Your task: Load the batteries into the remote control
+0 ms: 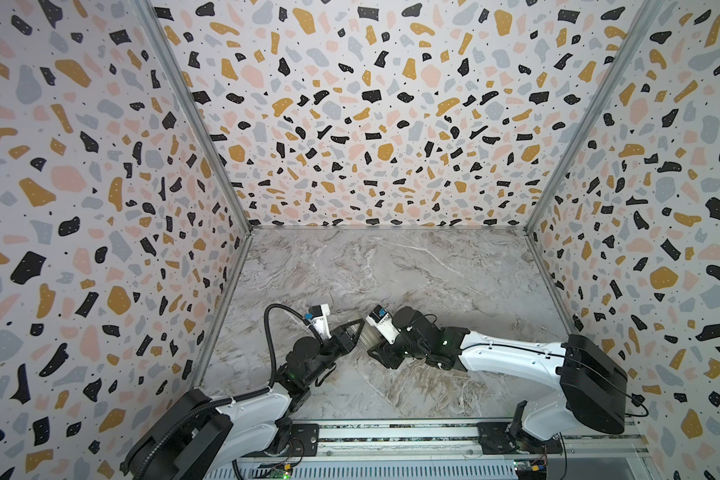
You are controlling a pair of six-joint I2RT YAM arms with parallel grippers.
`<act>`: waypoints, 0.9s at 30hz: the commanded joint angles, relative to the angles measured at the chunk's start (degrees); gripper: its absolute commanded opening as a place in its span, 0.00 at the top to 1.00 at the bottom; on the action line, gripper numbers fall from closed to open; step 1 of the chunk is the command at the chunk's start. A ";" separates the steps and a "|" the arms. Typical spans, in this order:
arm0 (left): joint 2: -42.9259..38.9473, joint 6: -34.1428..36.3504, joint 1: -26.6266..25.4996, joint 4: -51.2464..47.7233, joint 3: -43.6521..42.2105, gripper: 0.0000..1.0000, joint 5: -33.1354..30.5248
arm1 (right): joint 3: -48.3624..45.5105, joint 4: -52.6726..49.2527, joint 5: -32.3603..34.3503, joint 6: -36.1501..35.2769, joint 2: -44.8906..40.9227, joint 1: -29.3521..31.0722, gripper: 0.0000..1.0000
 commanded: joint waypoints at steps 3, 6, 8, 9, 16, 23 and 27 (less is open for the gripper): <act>0.01 -0.13 -0.20 4.68 1.36 1.00 0.31 | -0.22 0.10 1.06 -1.05 -0.39 0.04 0.61; 0.05 0.25 -0.21 4.40 1.45 1.00 0.63 | -0.50 0.31 1.20 -1.37 -1.08 0.00 0.71; -0.09 1.42 -0.20 2.84 1.94 1.00 1.28 | -1.00 0.79 1.36 -1.62 -1.68 0.00 0.75; -0.38 2.44 -0.20 1.11 2.47 1.00 1.60 | -1.25 0.95 1.54 -1.62 -2.09 -0.02 0.77; -3.27 8.85 -0.20 -9.50 5.54 0.54 3.83 | -4.33 3.09 1.30 -1.54 -5.51 -2.06 0.86; -4.53 12.21 -0.21 -11.39 6.14 0.22 6.19 | -6.65 3.93 -0.85 -2.00 -8.67 -4.90 0.89; -6.43 19.27 -0.99 -14.83 8.67 0.16 10.69 | -7.98 4.22 -5.04 -3.43 -12.71 -8.16 0.90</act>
